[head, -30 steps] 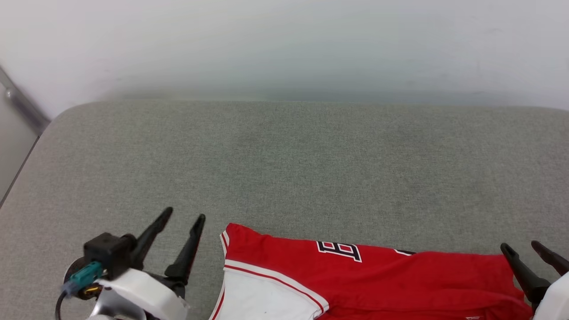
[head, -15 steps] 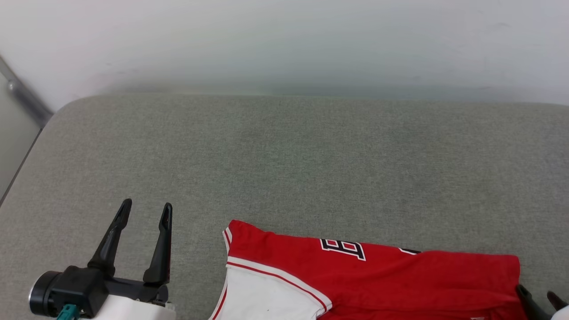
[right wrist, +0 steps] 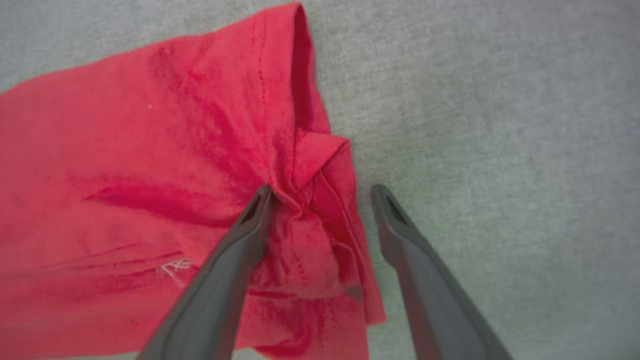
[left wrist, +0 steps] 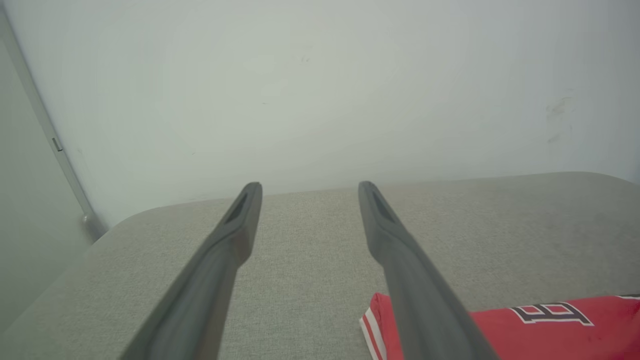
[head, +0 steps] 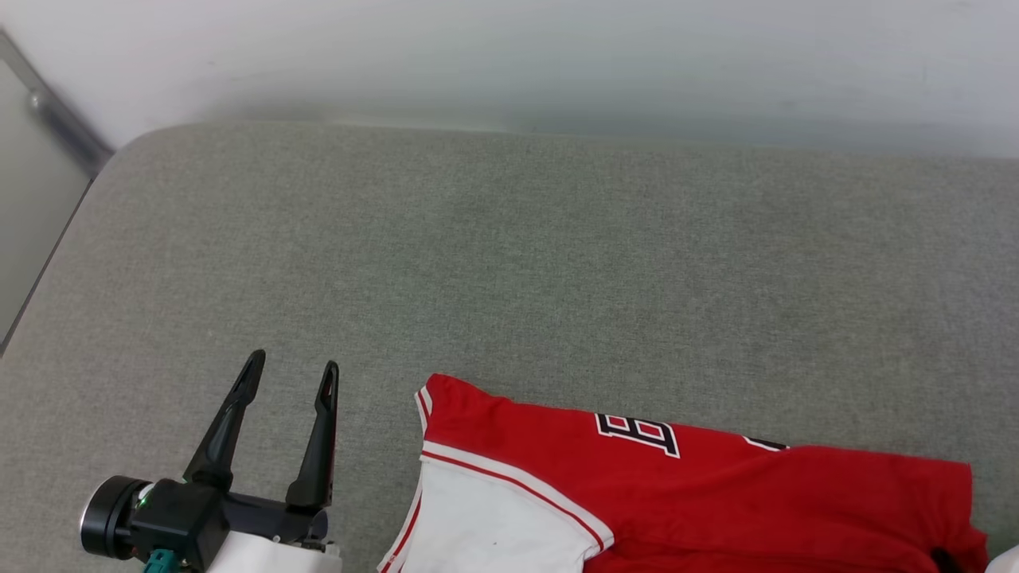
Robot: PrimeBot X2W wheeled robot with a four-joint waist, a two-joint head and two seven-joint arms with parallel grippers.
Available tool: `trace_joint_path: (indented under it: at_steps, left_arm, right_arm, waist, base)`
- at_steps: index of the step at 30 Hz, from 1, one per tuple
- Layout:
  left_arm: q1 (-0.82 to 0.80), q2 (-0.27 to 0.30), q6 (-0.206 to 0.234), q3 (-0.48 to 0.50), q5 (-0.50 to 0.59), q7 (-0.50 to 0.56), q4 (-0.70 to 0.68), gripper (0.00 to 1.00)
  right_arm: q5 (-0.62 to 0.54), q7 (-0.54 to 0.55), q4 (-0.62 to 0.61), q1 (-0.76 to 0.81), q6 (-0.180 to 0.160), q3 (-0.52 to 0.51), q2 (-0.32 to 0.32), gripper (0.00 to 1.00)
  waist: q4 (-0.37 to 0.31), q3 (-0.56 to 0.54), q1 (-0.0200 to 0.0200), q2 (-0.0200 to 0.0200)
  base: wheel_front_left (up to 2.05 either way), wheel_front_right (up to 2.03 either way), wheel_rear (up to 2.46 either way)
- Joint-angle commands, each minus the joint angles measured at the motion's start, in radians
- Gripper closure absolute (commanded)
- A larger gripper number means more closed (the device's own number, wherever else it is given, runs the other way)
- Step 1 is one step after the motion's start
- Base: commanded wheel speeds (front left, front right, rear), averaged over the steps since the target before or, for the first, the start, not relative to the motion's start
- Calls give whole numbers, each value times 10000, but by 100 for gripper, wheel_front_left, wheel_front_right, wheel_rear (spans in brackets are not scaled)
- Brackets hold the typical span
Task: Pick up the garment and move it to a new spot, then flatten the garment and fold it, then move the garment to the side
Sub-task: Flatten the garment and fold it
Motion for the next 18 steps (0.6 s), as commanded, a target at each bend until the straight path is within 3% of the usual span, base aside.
trace_joint_path:
  at_steps: [1, 9, 18]
  left_arm:
    - [-158, -71, -97, 73, 91, -40, 13, 0]
    - [-234, -300, -331, 30, 270, -32, 122, 0]
    - [-241, -384, -422, 64, 334, -32, 169, 0]
  right_arm:
    - [-44, 33, 278, -203, -4, 33, -79, 0]
    - [287, 61, 1499, -263, -4, 566, -79, 0]
    - [1323, 26, 2110, -192, 88, 2003, 410, 0]
  waist:
    - [79, 105, 0, -1]
    - [291, 327, 0, -1]
    - [372, 267, 0, -1]
  base:
    - [0, 0, 0]
    - [0, 0, 0]
    - [0, 0, 0]
